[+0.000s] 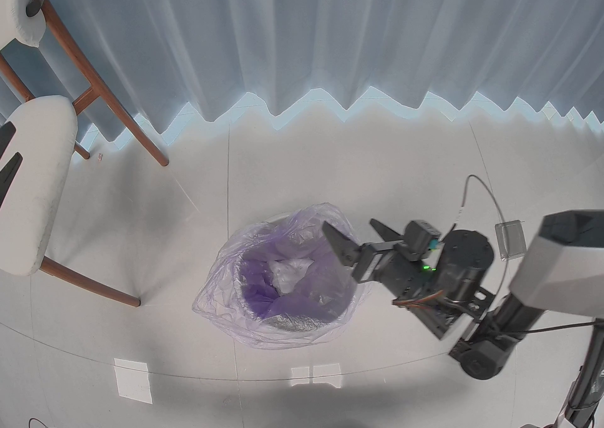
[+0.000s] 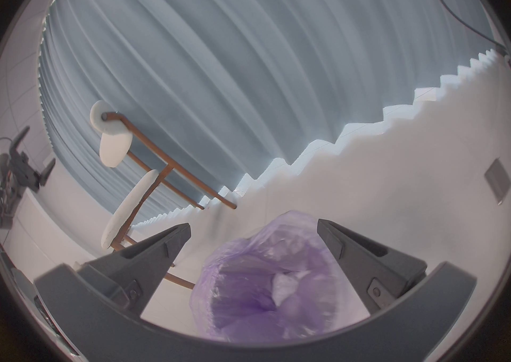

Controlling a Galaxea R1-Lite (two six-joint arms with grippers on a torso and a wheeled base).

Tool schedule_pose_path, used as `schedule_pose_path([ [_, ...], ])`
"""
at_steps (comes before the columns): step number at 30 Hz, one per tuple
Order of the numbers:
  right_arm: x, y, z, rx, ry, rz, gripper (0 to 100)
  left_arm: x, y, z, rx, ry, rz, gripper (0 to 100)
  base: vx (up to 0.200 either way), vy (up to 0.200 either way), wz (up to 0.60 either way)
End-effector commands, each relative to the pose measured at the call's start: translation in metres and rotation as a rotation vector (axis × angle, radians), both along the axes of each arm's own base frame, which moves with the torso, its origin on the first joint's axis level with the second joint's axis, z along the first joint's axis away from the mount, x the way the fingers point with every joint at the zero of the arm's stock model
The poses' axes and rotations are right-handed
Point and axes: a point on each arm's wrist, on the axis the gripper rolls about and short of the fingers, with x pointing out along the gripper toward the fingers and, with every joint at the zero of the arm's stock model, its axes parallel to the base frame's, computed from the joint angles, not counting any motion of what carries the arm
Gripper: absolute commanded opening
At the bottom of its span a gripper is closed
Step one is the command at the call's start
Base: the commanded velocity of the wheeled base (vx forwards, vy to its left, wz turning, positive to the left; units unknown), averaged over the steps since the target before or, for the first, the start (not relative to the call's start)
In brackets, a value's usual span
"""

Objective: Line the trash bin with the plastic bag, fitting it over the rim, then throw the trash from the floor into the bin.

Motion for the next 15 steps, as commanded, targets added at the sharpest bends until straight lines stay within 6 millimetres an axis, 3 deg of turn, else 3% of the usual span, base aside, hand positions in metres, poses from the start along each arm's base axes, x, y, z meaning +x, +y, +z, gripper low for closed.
schedule_pose_path([
  [1, -0.057, -0.105, 0.061, 0.026, -0.077, -0.214, 100, 0.004, 0.000, -0.013, 0.123, 0.016, 0.052, 100, 0.000, 0.000, 0.00],
  [5, -0.086, -0.154, 0.074, 0.043, -0.115, -0.342, 100, 0.001, 0.002, -0.011, 0.172, 0.041, 0.089, 100, 0.000, 0.000, 0.00],
  [8, -0.106, -0.180, 0.080, 0.040, -0.154, -0.437, 100, -0.011, 0.012, -0.005, 0.249, 0.075, 0.240, 100, 0.000, 0.000, 0.00],
  [12, -0.124, -0.205, 0.083, 0.013, -0.178, -0.568, 100, -0.021, 0.018, -0.008, 0.272, 0.172, 0.350, 100, 0.000, 0.000, 0.00],
  [15, -0.141, -0.213, 0.089, 0.027, -0.234, -0.602, 100, -0.031, 0.017, -0.013, 0.271, 0.177, 0.359, 100, 0.000, 0.000, 0.00],
])
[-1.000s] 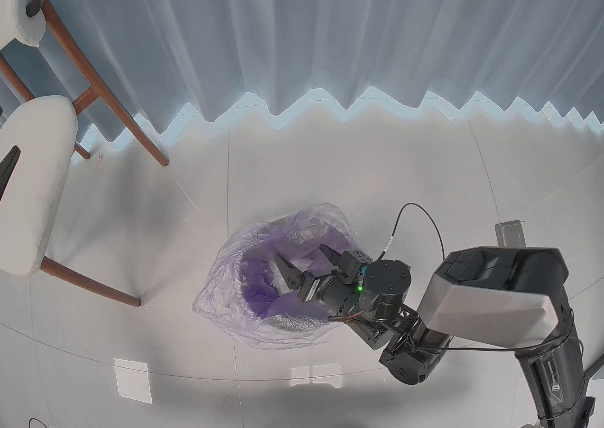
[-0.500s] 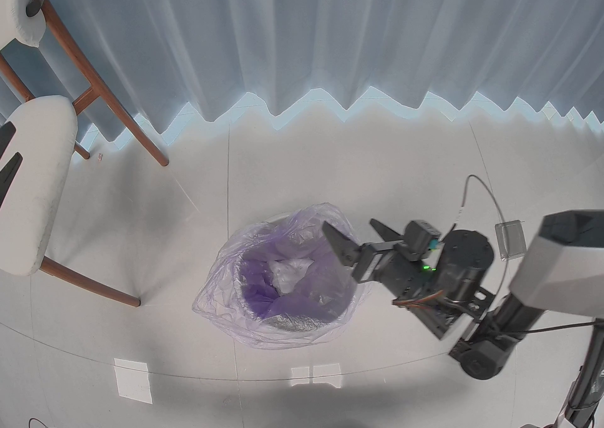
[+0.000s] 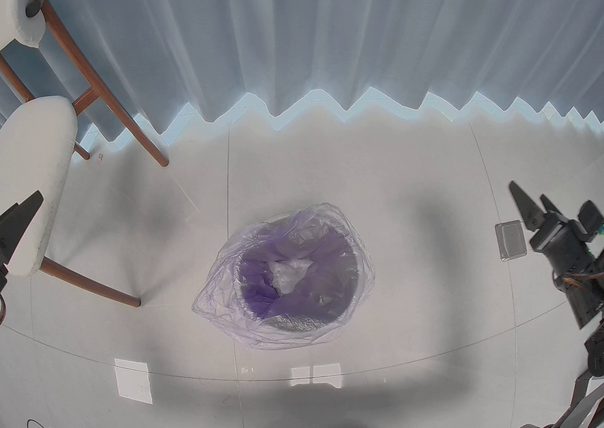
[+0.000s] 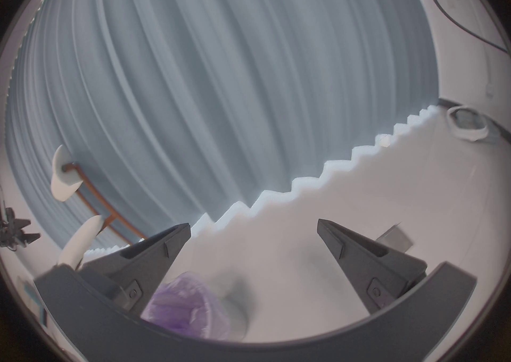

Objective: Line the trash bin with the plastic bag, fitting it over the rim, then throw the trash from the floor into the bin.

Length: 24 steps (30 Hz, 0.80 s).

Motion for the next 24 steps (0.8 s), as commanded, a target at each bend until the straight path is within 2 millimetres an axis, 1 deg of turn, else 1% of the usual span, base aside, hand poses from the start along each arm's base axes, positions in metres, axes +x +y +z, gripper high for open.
schedule_pose_path([
  [1, -0.063, -0.039, 0.017, -0.001, -0.150, -0.160, 100, -0.033, 0.004, 0.001, 0.050, -0.052, 0.120, 100, 0.000, 0.000, 0.00],
  [3, -0.078, -0.043, 0.018, -0.028, -0.179, -0.179, 100, -0.038, 0.003, -0.012, 0.054, -0.047, 0.105, 100, 0.000, 0.000, 0.00],
  [4, -0.078, -0.043, 0.018, -0.028, -0.179, -0.179, 100, -0.038, 0.003, -0.012, 0.054, -0.047, 0.105, 100, 0.000, 0.000, 0.00],
  [5, -0.090, -0.045, 0.021, -0.044, -0.207, -0.195, 100, -0.043, 0.002, -0.028, 0.073, -0.030, 0.088, 100, 0.000, 0.000, 0.00],
  [6, -0.094, -0.046, 0.021, -0.046, -0.213, -0.202, 100, -0.045, 0.002, -0.033, 0.087, -0.025, 0.085, 100, 0.000, 0.000, 0.00],
  [7, -0.103, -0.049, 0.021, -0.049, -0.222, -0.213, 100, -0.050, 0.001, -0.046, 0.120, -0.025, 0.086, 100, 0.000, 0.000, 0.00],
  [9, -0.112, -0.050, 0.020, -0.053, -0.220, -0.208, 100, -0.055, 0.001, -0.056, 0.135, -0.028, 0.090, 100, 0.000, 0.000, 0.00],
  [10, -0.123, -0.051, 0.016, -0.064, -0.210, -0.201, 100, -0.061, 0.000, -0.066, 0.137, -0.039, 0.090, 100, 0.000, 0.000, 0.00],
  [12, -0.138, -0.052, 0.009, -0.093, -0.190, -0.188, 100, -0.071, -0.001, -0.079, 0.142, -0.068, 0.080, 100, 0.000, 0.000, 0.00],
  [15, -0.160, -0.053, -0.010, -0.165, -0.133, -0.143, 100, -0.085, -0.003, -0.107, 0.157, -0.113, 0.033, 100, 0.000, 0.000, 0.00],
  [16, -0.168, -0.053, -0.018, -0.192, -0.111, -0.130, 100, -0.089, -0.003, -0.119, 0.165, -0.123, 0.024, 100, 0.000, 0.000, 0.00],
  [18, -0.181, -0.055, -0.036, -0.235, -0.063, -0.113, 100, -0.089, -0.003, -0.143, 0.198, -0.093, 0.035, 100, 0.000, 0.000, 0.00],
  [19, -0.181, -0.055, -0.036, -0.235, -0.063, -0.113, 100, -0.089, -0.003, -0.143, 0.198, -0.093, 0.035, 100, 0.000, 0.000, 0.00],
  [20, -0.193, -0.056, -0.055, -0.277, -0.017, -0.102, 100, -0.086, -0.002, -0.156, 0.243, 0.039, 0.063, 100, 0.000, 0.000, 0.00],
  [21, -0.197, -0.056, -0.065, -0.300, 0.020, -0.103, 100, -0.086, -0.002, -0.161, 0.252, 0.109, 0.087, 100, 0.000, 0.000, 0.00],
  [23, -0.196, -0.056, -0.073, -0.304, 0.111, -0.100, 100, -0.087, -0.001, -0.161, 0.261, 0.108, 0.095, 100, 0.000, 0.000, 0.00],
  [24, -0.196, -0.056, -0.073, -0.304, 0.111, -0.100, 100, -0.087, -0.001, -0.161, 0.261, 0.108, 0.095, 100, 0.000, 0.000, 0.00],
])
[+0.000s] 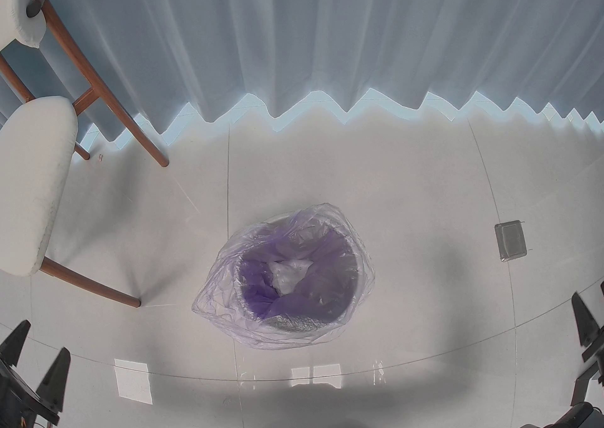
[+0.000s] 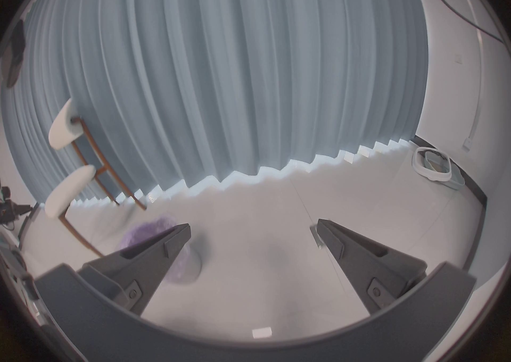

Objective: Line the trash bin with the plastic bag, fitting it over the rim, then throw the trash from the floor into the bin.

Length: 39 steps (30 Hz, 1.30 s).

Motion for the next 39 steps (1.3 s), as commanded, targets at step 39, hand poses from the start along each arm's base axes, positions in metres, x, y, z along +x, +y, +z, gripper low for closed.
schedule_pose_path([
  [39, -0.0486, -0.0008, -0.0522, -0.124, 0.001, -0.018, 100, -0.0116, 0.0093, -0.0505, 0.090, 0.079, 0.447, 100, 0.000, 0.000, 0.00],
])
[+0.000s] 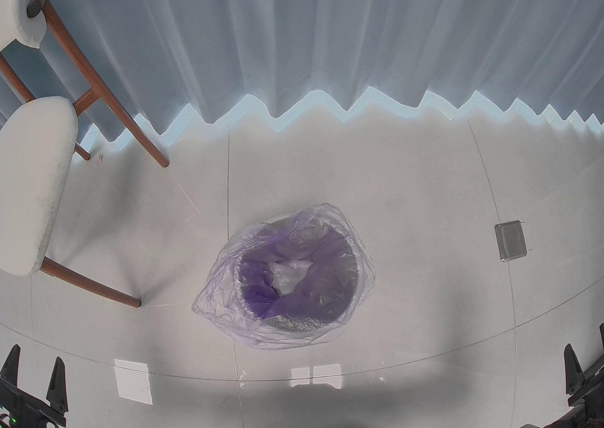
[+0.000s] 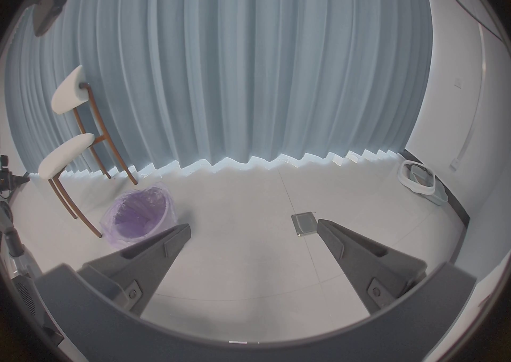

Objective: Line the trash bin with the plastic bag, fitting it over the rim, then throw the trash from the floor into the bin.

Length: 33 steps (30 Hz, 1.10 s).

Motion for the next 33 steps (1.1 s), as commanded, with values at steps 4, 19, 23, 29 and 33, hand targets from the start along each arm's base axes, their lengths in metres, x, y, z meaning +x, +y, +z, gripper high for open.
schedule_pose_path([
  [4, -0.0019, 0.0000, -0.0055, 0.002, -0.026, 0.026, 100, -0.0011, 0.0070, -0.0045, -0.009, 0.011, 0.343, 100, 0.000, 0.000, 0.00],
  [19, -0.0019, -0.0005, -0.0055, 0.006, -0.026, 0.003, 100, 0.0015, -0.0012, -0.0092, -0.014, 0.066, -0.060, 100, 0.000, 0.000, 0.00],
  [23, -0.0019, -0.0005, -0.0055, 0.006, -0.026, 0.004, 100, 0.0015, -0.0011, -0.0092, -0.016, 0.066, -0.057, 100, 0.000, 0.000, 0.00],
  [29, -0.0019, -0.0005, -0.0057, 0.008, -0.024, 0.003, 100, 0.0015, -0.0012, -0.0092, -0.010, 0.067, -0.059, 100, 0.000, 0.000, 0.00],
  [33, -0.0019, -0.0005, -0.0057, 0.008, -0.024, 0.003, 100, 0.0015, -0.0011, -0.0092, -0.013, 0.066, -0.057, 100, 0.000, 0.000, 0.00],
])
